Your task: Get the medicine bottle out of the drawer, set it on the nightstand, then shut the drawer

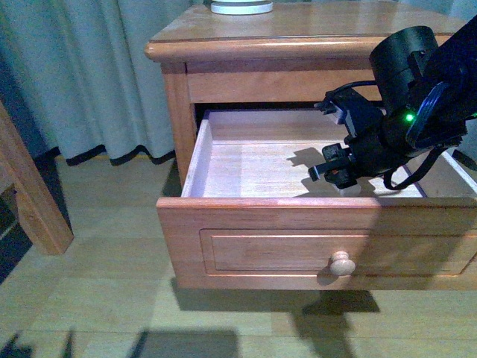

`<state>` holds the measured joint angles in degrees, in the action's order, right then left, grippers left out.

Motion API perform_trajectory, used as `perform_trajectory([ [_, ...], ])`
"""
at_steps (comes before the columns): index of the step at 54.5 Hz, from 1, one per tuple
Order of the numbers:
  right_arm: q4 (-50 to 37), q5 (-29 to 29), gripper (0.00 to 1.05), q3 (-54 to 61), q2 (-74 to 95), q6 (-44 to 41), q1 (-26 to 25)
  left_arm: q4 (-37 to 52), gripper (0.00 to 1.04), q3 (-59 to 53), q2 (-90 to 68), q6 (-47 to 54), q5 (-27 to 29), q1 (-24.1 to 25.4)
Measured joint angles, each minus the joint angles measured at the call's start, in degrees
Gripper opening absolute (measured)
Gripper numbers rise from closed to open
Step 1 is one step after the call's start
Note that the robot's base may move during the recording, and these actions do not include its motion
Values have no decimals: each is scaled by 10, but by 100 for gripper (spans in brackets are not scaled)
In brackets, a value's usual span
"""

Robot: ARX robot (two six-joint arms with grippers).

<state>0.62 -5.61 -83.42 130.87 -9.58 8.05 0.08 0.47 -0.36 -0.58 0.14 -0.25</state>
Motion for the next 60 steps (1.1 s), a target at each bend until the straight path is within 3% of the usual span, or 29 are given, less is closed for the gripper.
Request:
perform_trajectory([
  [19,-14,-40,29,47,-86,30,3,0,98,0,0,0,0,0],
  [34,18,-57,29,13,-211,51,20,0,98,0,0,0,0,0],
  [46,36,-22,29,-122,-221,46,21,0,98,0,0,0,0,0],
  [60,100,44,29,-364,-75,24,3,0,98,0,0,0,0,0],
])
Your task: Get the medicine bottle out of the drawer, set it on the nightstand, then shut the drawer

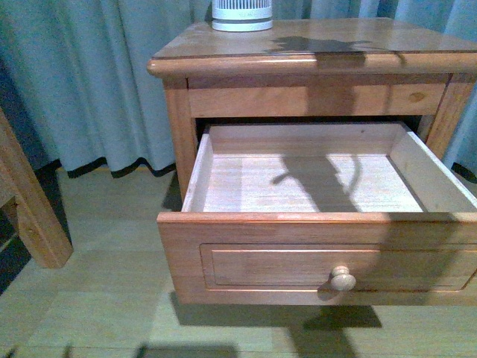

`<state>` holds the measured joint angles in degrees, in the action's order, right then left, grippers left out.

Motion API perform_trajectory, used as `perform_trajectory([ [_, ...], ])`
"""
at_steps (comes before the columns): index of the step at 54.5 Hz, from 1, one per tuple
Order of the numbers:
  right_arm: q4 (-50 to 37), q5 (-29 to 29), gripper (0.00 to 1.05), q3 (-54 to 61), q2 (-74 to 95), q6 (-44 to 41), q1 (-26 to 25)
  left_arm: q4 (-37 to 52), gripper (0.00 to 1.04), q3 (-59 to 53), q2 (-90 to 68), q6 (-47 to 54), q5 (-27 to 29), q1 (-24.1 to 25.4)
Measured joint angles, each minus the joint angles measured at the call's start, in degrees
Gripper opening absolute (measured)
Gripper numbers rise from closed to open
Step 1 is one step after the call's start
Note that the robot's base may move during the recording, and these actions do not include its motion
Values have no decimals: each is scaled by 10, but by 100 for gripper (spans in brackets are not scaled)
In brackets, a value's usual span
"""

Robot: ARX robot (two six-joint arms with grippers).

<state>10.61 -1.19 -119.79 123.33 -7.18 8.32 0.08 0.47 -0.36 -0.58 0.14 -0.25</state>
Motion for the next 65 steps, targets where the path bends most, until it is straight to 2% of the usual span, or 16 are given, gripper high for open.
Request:
perform_trajectory([
  [11,70,39,29,-138,121,-2,-4,0,98,0,0,0,0,0],
  [28,68,66,29,-133,136,-2,0,0,98,0,0,0,0,0],
  [31,60,70,41,-123,136,-2,0,0,98,0,0,0,0,0],
  [43,18,68,75,-81,129,-2,-2,0,98,0,0,0,0,0],
  [52,-61,35,99,23,54,3,0,0,98,0,0,0,0,0],
  [59,-149,-8,98,177,-108,23,12,0,98,0,0,0,0,0],
  [65,-206,-56,98,393,-330,75,21,0,98,0,0,0,0,0],
])
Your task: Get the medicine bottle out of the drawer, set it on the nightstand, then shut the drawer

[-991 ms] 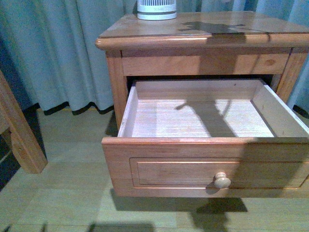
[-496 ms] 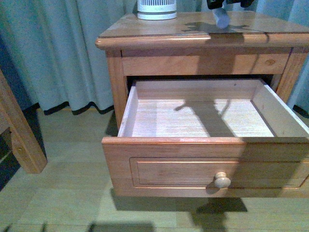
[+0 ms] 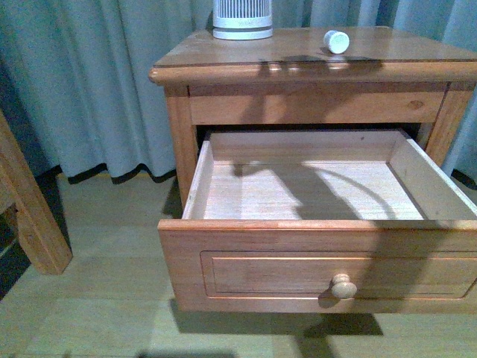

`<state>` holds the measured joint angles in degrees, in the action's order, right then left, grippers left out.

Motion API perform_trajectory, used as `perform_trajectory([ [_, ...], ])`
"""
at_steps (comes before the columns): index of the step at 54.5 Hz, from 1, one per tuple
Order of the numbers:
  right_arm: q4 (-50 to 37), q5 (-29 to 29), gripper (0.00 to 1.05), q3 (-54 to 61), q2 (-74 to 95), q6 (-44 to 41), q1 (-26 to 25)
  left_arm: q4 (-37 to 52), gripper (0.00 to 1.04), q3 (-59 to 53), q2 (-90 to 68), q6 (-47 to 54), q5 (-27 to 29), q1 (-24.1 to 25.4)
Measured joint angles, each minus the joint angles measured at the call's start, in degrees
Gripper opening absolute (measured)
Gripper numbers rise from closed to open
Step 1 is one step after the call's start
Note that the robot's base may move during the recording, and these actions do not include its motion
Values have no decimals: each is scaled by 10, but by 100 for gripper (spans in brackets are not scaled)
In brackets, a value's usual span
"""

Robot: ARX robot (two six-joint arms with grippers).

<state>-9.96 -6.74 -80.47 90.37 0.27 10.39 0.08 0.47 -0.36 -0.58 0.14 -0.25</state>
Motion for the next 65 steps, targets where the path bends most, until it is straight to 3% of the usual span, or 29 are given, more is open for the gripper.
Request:
perform_trajectory([
  [15,-5,-17,98,430,-249,44,-9,0,98,0,0,0,0,0],
  [24,-64,43,73,609,-259,47,7,0,98,0,0,0,0,0],
  [30,-194,83,54,687,-193,20,17,0,98,0,0,0,0,0],
  [41,-512,113,14,654,93,-54,-1,0,98,0,0,0,0,0],
  [44,-541,112,3,616,168,-76,-12,0,98,0,0,0,0,0],
  [65,-487,119,3,390,326,-126,-44,0,98,0,0,0,0,0],
])
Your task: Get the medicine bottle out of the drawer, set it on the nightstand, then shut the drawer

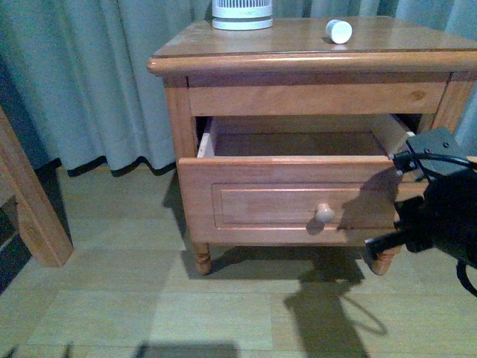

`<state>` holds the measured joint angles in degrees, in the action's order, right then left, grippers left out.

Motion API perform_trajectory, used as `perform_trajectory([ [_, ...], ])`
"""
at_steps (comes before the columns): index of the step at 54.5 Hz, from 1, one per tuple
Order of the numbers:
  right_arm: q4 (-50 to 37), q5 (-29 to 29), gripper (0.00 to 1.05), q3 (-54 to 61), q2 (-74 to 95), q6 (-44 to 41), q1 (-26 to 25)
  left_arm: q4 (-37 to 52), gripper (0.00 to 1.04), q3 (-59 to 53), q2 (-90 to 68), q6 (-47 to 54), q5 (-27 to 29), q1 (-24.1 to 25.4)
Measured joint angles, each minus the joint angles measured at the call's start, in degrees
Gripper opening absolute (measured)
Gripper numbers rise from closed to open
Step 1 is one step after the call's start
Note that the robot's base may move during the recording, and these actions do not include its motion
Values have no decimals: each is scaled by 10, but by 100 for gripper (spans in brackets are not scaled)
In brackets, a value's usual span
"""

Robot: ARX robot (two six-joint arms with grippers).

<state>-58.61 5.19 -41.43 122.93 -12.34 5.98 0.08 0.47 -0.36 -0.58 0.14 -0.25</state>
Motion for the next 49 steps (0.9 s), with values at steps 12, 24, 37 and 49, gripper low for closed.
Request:
perform_trajectory([
  [12,49,4,3,-113,40,-30,-8,0,98,0,0,0,0,0],
  [24,85,5,3,-201,73,-55,-14,0,98,0,0,0,0,0],
  [37,138,12,3,-292,103,-71,-24,0,98,0,0,0,0,0],
  [49,171,12,3,-332,117,-80,-35,0,98,0,0,0,0,0],
])
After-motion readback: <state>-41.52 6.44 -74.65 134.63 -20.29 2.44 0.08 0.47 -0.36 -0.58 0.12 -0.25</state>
